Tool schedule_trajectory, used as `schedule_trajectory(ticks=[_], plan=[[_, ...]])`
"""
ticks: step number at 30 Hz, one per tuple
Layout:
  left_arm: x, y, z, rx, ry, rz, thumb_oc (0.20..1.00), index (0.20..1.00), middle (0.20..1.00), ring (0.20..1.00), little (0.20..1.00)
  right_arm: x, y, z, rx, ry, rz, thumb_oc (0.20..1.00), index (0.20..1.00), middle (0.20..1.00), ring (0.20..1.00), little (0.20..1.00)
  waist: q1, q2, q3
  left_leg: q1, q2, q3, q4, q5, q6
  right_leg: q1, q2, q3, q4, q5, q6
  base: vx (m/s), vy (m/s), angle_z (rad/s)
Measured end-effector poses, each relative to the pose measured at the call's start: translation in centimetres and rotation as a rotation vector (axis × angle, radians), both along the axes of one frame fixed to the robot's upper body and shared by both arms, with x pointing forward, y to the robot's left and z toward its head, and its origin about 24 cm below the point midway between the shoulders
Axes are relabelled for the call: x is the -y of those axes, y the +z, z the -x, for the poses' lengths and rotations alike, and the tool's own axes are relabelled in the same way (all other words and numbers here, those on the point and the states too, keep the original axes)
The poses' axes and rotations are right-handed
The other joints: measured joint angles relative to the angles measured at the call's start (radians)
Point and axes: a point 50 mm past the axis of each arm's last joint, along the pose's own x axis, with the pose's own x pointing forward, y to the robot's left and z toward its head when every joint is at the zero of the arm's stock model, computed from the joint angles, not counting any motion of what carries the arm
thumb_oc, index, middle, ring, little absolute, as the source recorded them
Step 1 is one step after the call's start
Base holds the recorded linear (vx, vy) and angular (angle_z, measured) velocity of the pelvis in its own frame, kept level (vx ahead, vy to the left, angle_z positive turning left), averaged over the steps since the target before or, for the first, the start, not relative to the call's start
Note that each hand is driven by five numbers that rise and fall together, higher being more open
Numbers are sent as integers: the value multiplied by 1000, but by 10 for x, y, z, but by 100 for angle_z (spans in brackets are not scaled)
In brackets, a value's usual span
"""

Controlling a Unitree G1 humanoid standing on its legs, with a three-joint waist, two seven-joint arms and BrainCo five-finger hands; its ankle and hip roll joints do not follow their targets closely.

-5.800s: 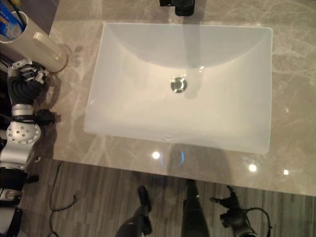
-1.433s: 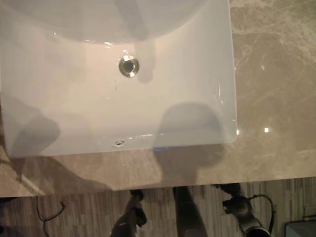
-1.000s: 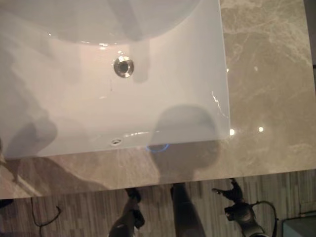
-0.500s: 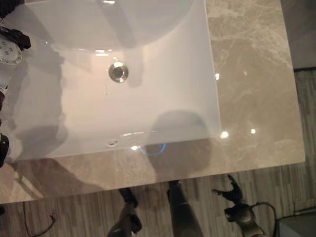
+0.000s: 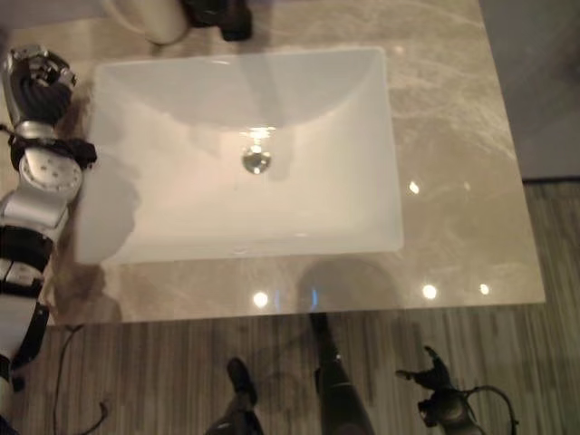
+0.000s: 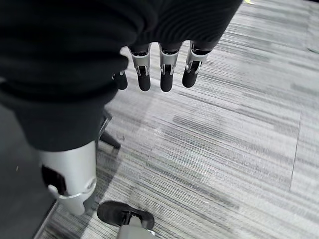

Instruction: Put brush and paste in cup on sink, flatten towel.

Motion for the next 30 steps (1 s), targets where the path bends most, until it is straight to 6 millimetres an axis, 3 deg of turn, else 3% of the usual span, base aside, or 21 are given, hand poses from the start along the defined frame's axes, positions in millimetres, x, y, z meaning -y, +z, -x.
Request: schedule_trajectory(ticks=[3, 5, 6, 7, 8, 9, 10, 11, 12, 15, 16, 19, 20, 23, 24, 25, 27, 28, 30], plan=[[18, 4, 29, 231, -204, 159, 200, 200, 200, 200, 200, 1, -6, 11, -51, -32, 3, 1000, 1000, 1000, 1000, 1000, 31, -4, 2, 58, -7, -50, 0, -6, 7, 90, -15, -46, 0, -28, 12, -1, 122, 37], [20, -4, 76, 408, -313, 243, 360, 360, 360, 360, 360, 0, -7, 9, -61, -49, 4, 1000, 1000, 1000, 1000, 1000, 29, -8, 4, 112, -18, -47, 0, -21, 16, 143, -26, -47, 0, -31, 15, -16, 107, 10], [24, -13, 86, 427, -344, 250, 454, 454, 454, 454, 454, 2, -9, 14, -79, -56, 5, 1000, 1000, 1000, 1000, 1000, 31, -8, 3, 137, -21, -48, 0, -28, 24, 168, -26, -45, 0, -34, 19, -19, 117, 12], [22, -18, 94, 418, -356, 230, 586, 586, 586, 586, 586, 1, -12, 23, -113, -45, 8, 1000, 1000, 1000, 1000, 1000, 64, -15, -7, 159, -29, -58, 0, -40, 31, 197, -38, -53, 0, -55, 29, -32, 215, 15], [15, -22, 102, 427, -331, 237, 1000, 1000, 1000, 1000, 1000, -1, -13, 20, -114, -40, 4, 1000, 1000, 1000, 1000, 1000, 68, -17, -9, 170, -34, -57, 0, -46, 35, 207, -43, -53, -1, -57, 30, -25, 158, 12], [9, -31, 108, 422, -304, 259, 1000, 1000, 1000, 1000, 1000, -3, -14, 21, -117, -36, 0, 1000, 1000, 1000, 1000, 1000, 72, -21, -11, 178, -38, -55, 0, -49, 38, 215, -46, -51, 0, -58, 32, -20, 177, -3], [-7, -65, 132, 390, -202, 346, 1000, 1000, 1000, 1000, 1000, -6, -15, 19, -133, -14, 0, 1000, 1000, 1000, 1000, 1000, 76, -25, -15, 219, -46, -52, 1, -57, 43, 255, -54, -52, 0, -57, 39, -34, 124, -1], [-10, -82, 139, 356, -165, 387, 1000, 1000, 1000, 1000, 1000, -5, -16, 23, -148, -11, -1, 1000, 1000, 1000, 1000, 1000, 80, -29, -17, 241, -48, -54, 2, -58, 44, 278, -55, -53, 0, -57, 39, -63, 159, 0], [-21, -107, 154, 221, -86, 357, 1000, 1000, 1000, 1000, 1000, -9, -18, 26, -158, -12, -14, 1000, 1000, 1000, 1000, 1000, 100, -46, -28, 271, -49, -56, 0, -70, 45, 309, -57, -55, 0, -67, 46, -68, 110, 1], [-50, -153, 190, -11, 130, 333, 1000, 1000, 1000, 1000, 1000, -9, -22, 35, -170, -46, -31, 1000, 1000, 1000, 1000, 1000, 130, -81, -61, 292, -58, -66, 5, -76, 51, 338, -68, -67, -1, -76, 48, -48, 97, 15], [-59, -180, 204, -104, 238, 407, 1000, 1000, 1000, 1000, 1000, -7, -23, 45, -195, -49, -25, 1000, 1000, 1000, 1000, 1000, 136, -92, -68, 310, -65, -75, 5, -78, 53, 362, -77, -77, -1, -80, 52, -55, 133, 24], [-69, -232, 239, -276, 424, 537, 1000, 1000, 1000, 1000, 1000, -5, -27, 61, -244, -57, -27, 1000, 1000, 1000, 1000, 1000, 160, -98, -89, 343, -86, -89, 5, -88, 69, 402, -100, -86, -1, -94, 66, -91, 185, 17], [-71, -277, 266, -521, 513, 608, 1000, 1000, 1000, 1000, 1000, -3, -25, 62, -231, -68, -28, 1000, 1000, 1000, 1000, 1000, 151, -99, -96, 363, -102, -95, 5, -93, 79, 425, -117, -90, -1, -95, 74, -132, 206, 15], [-57, -335, 304, -897, 559, 725, 1000, 1000, 1000, 1000, 1000, -1, -25, 68, -246, -59, -24, 1000, 1000, 1000, 1000, 1000, 147, -112, -114, 362, -139, -96, 5, -98, 100, 424, -151, -83, 0, -99, 88, -106, 201, 6], [-36, -371, 331, -1187, 530, 801, 1000, 1000, 1000, 1000, 1000, -1, -21, 59, -220, -29, -20, 1000, 1000, 1000, 1000, 1000, 120, -112, -114, 363, -164, -93, 5, -98, 114, 422, -175, -76, 0, -92, 99, -96, 209, -2], [-23, -387, 347, -1326, 515, 833, 1000, 1000, 1000, 1000, 1000, -3, -21, 57, -217, -15, -21, 1000, 1000, 1000, 1000, 1000, 105, -117, -116, 362, -178, -90, 6, -99, 120, 424, -188, -70, 0, -89, 102, -139, 240, -2], [-5, -406, 367, -1579, 507, 850, 1000, 1000, 1000, 1000, 1000, -9, -23, 58, -233, 15, -27, 1000, 1000, 1000, 1000, 1000, 90, -127, -121, 363, -195, -81, 13, -103, 130, 423, -204, -52, 0, -79, 112, -101, 83, -14], [17, -417, 378, -1781, 464, 846, 1000, 1000, 1000, 1000, 1000, -20, -28, 58, -239, 22, -64, 1000, 1000, 1000, 1000, 1000, 76, -135, -117, 360, -205, -64, 25, -111, 142, 418, -220, -40, 0, -59, 112, -145, 49, -25], [28, -422, 369, -1841, 362, 785, 1000, 1000, 1000, 1000, 1000, -32, -36, 73, -279, 21, -95, 1000, 1000, 1000, 1000, 1000, 69, -172, -120, 358, -219, -46, 40, -114, 148, 400, -222, -21, 26, -48, 122, -162, 45, -30]])
